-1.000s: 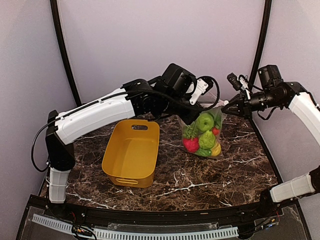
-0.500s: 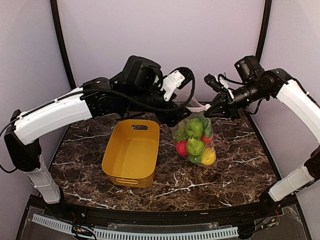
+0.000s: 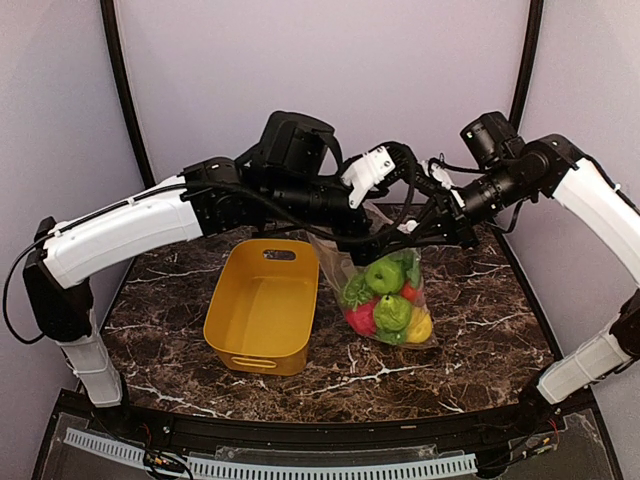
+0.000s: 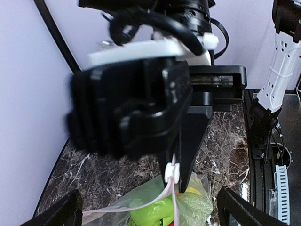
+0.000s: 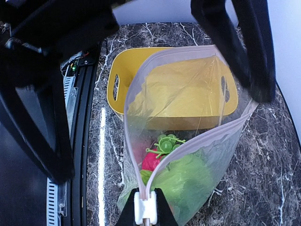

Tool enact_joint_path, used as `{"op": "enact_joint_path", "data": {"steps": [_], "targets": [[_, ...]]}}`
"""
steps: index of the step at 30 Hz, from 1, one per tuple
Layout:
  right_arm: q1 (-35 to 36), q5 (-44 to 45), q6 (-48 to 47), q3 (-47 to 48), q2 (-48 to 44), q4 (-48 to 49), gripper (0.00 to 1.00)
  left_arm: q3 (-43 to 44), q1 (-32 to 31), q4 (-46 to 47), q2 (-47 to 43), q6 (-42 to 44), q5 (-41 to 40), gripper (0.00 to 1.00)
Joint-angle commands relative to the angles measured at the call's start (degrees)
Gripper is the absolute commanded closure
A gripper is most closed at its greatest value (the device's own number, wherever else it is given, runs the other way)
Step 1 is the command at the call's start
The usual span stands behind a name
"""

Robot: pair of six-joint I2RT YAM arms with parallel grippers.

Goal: Place the food in the zip-top bag and seal the zipper
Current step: Pass from the left arm to the right, then pass from the right arm to the left

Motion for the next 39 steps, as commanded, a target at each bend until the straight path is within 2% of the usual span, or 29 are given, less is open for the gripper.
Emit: {"op": "enact_joint_path", "data": {"steps": [1,7,12,18,20,23,25,27,30,35,39], "targets": [[0.36,1.18,-0.04,-0.83,-1.20,0.50,1.00,2.36,-0.15,-2.72,3.97,1.73,5.75,0.01],[0.36,0.10,-0.97,-0.60,-2.66,0.11,1.00,0.60,0.00,-0.27,5.46,2.92,6.08,0.10],[0.32,0.03,-1.41,-0.40,-3.12,-0.39,1.00,0.71,0.15,0.42,6.13,3.98,6.86,0.29],[0.34,0.22,-1.89,-0.29,-4.25,-0.81,1.00,0.58,0.89,-0.09,5.70,4.28,7.22,0.36],[0.37,0.17,-1.91,-0.43,-4.88,-0.59,1.00,-0.46,1.31,0.53,4.89,3.80,7.78,0.34],[0.35,-0.21,-1.94,-0.98,-5.51,-0.26,1.00,-5.26,1.74,5.46,2.09,3.00,8.43,0.13],[0.30,-0.66,-1.92,-0.80,-5.51,-0.45,1.00,-6.82,1.99,7.20,1.21,3.39,8.20,0.07],[0.31,-1.27,-1.91,-0.43,-5.44,-0.78,1.00,-6.07,2.27,6.10,1.78,3.81,7.66,0.06],[0.34,-1.83,-2.06,0.07,-5.20,-1.23,1.00,-4.58,2.74,3.74,3.24,4.05,7.56,0.09],[0.37,-1.92,-2.49,0.70,-5.15,-1.92,1.00,-3.37,3.81,2.42,3.90,3.98,7.34,0.21],[0.45,-3.45,-4.06,1.51,-5.26,-3.94,0.97,-3.07,5.25,2.89,3.91,3.91,7.63,0.22]]}}
